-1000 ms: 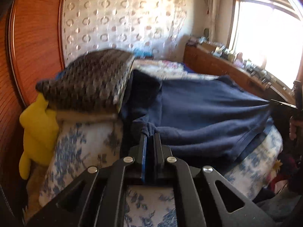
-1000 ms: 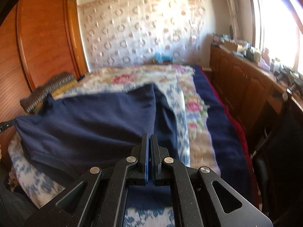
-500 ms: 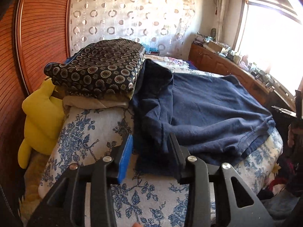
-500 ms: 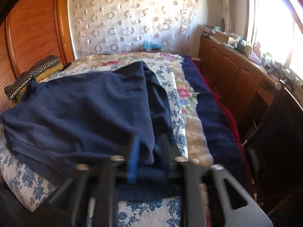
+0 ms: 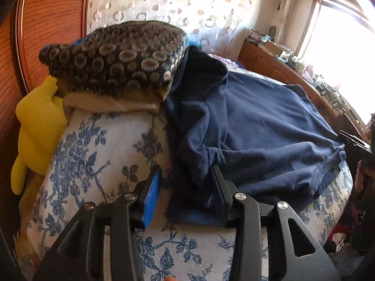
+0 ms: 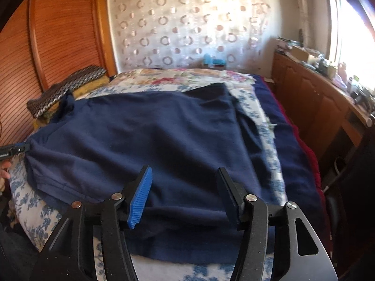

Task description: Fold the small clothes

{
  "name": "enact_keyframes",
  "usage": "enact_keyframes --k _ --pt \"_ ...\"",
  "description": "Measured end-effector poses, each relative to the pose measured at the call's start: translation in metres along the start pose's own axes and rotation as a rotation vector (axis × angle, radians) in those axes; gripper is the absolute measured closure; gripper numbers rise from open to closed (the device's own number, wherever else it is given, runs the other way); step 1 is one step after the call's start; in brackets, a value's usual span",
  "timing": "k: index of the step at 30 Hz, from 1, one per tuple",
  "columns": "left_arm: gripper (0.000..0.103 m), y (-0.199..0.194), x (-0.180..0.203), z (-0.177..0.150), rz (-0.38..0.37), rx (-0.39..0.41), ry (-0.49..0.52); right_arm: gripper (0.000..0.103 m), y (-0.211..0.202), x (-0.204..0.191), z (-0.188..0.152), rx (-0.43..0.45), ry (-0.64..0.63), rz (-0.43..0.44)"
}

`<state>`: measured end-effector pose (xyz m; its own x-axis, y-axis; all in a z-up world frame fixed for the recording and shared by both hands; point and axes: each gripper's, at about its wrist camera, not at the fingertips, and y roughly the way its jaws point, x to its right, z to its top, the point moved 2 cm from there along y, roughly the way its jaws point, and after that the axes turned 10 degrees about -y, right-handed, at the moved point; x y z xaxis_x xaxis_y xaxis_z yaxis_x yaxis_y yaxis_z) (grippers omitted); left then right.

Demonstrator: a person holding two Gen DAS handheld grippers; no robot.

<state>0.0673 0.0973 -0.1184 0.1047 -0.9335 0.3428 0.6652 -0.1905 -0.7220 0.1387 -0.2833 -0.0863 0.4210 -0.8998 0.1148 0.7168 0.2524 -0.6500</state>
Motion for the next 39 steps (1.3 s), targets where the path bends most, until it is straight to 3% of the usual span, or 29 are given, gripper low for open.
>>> enact_keyframes --k 2,9,10,13,17,29,39 --pt "0.062 0.001 -0.001 -0.002 0.000 0.001 0.001 0.034 0.008 -0.006 0.001 -0.012 -0.020 0.007" --pt "0.062 0.002 0.002 -0.004 -0.011 0.006 0.014 0.033 0.027 -0.011 -0.001 -0.058 -0.036 -0.006" --pt "0.066 0.002 0.002 -0.004 -0.023 0.005 0.015 0.033 0.029 -0.010 -0.003 -0.064 -0.030 -0.009" --pt "0.097 0.004 0.005 -0.003 -0.102 -0.013 0.011 0.033 0.031 -0.006 -0.008 -0.072 -0.012 -0.003" --pt "0.099 -0.007 0.027 0.005 -0.199 0.019 0.037 0.033 0.028 0.001 -0.012 -0.063 0.027 0.011" --pt "0.099 -0.020 0.160 0.068 -0.366 0.083 0.251 0.033 0.000 0.020 -0.023 0.006 0.109 0.018" --pt "0.099 -0.008 0.311 0.104 -0.490 0.063 0.454 0.033 -0.035 0.040 -0.026 0.081 0.160 0.000"
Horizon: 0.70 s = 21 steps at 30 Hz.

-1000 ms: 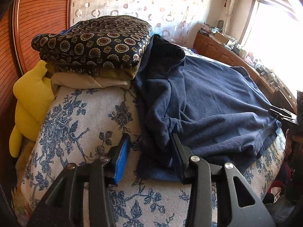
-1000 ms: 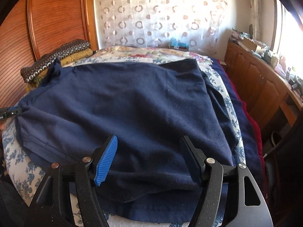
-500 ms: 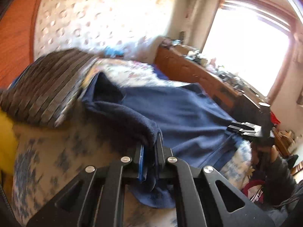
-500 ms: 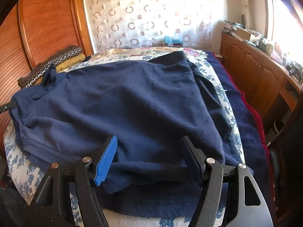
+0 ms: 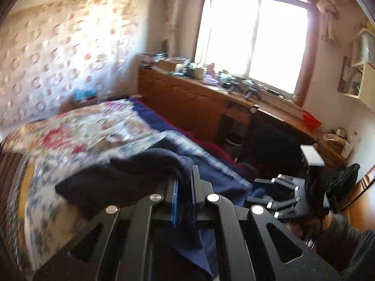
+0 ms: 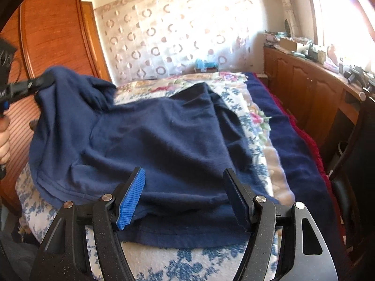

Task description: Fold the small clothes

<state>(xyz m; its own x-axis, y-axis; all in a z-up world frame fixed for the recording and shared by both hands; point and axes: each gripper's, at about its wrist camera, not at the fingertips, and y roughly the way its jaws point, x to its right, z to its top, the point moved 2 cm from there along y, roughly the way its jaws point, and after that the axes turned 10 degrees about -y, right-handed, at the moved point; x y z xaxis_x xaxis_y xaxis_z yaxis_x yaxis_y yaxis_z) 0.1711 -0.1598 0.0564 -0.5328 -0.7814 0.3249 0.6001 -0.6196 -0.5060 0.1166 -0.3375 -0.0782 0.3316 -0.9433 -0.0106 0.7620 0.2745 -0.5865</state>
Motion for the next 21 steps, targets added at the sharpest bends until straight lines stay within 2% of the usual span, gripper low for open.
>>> enact_keyframes --k 5,9,13,21 --pt "0.096 0.032 0.031 0.020 -0.027 -0.064 0.055 0.033 -0.017 0.014 0.000 0.031 0.031 -0.013" --pt "0.082 0.049 0.025 0.012 0.000 -0.104 0.055 0.033 -0.020 0.023 -0.003 0.025 0.043 -0.021" --pt "0.077 0.054 0.017 0.007 0.024 -0.123 0.032 0.033 -0.019 0.028 -0.006 0.019 0.049 -0.025" --pt "0.076 0.036 -0.002 -0.010 0.109 -0.105 0.002 0.033 -0.012 0.022 -0.003 0.013 0.041 -0.012"
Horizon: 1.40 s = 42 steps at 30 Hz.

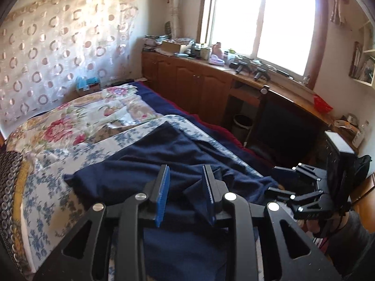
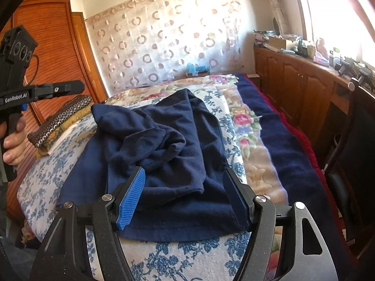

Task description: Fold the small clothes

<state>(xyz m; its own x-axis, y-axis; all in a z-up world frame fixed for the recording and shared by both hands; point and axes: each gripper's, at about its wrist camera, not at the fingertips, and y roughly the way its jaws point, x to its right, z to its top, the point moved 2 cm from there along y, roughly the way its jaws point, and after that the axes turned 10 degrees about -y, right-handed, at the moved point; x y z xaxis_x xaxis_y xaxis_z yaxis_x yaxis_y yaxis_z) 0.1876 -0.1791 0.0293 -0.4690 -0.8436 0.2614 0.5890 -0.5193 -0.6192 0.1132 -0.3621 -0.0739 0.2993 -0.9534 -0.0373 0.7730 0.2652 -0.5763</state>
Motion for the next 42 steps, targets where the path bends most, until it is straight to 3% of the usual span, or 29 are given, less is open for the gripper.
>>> enact_keyframes --k 7,26,30,33,34,36,37,42 --pt "0.076 -0.014 -0.014 -0.020 0.078 0.015 -0.006 0.033 0.010 -0.008 0.011 -0.008 -0.028 0.013" --pt "0.076 -0.036 -0.068 -0.085 0.177 0.014 -0.102 0.033 0.056 -0.075 0.048 -0.046 -0.170 0.093" --pt "0.076 -0.037 -0.075 -0.096 0.173 0.014 -0.125 0.033 0.083 -0.086 0.049 -0.105 -0.193 0.059" --pt "0.076 -0.036 -0.079 -0.101 0.170 0.009 -0.135 0.033 0.104 -0.088 0.042 -0.155 -0.249 -0.044" --pt "0.076 -0.036 -0.080 -0.102 0.170 0.009 -0.139 0.041 0.111 -0.088 0.038 -0.172 -0.267 -0.072" --pt "0.076 -0.035 -0.082 -0.105 0.171 0.008 -0.149 0.070 0.112 -0.085 0.032 -0.177 -0.274 -0.070" --pt "0.076 -0.036 -0.083 -0.106 0.169 0.009 -0.153 0.093 0.107 -0.083 0.030 -0.160 -0.271 -0.070" --pt "0.076 -0.037 -0.080 -0.109 0.170 0.023 -0.160 0.096 0.054 -0.065 0.026 -0.042 -0.174 -0.057"
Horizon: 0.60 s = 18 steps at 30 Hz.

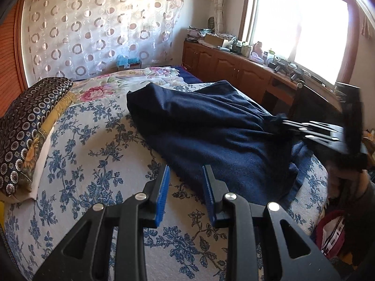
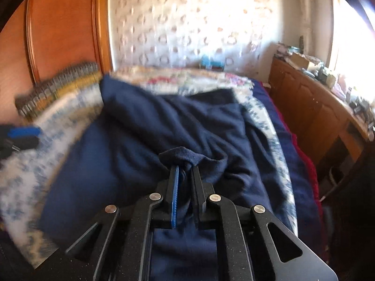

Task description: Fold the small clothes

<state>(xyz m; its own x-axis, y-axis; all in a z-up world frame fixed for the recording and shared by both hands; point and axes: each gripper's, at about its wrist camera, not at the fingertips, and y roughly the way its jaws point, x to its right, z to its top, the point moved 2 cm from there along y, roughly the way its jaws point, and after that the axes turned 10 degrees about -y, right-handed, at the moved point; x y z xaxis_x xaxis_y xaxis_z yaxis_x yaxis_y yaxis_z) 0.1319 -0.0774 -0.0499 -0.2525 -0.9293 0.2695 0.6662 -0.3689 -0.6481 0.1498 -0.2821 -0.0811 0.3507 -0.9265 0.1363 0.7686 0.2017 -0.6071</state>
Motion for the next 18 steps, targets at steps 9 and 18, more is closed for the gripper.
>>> enact_keyframes --k 9,18 --pt "0.076 -0.002 0.009 -0.003 -0.007 0.022 0.012 0.083 -0.030 0.026 -0.028 -0.061 0.062 -0.037" --pt "0.076 0.006 0.010 -0.007 -0.003 0.007 0.018 0.045 0.014 0.037 0.000 -0.060 0.001 0.033"
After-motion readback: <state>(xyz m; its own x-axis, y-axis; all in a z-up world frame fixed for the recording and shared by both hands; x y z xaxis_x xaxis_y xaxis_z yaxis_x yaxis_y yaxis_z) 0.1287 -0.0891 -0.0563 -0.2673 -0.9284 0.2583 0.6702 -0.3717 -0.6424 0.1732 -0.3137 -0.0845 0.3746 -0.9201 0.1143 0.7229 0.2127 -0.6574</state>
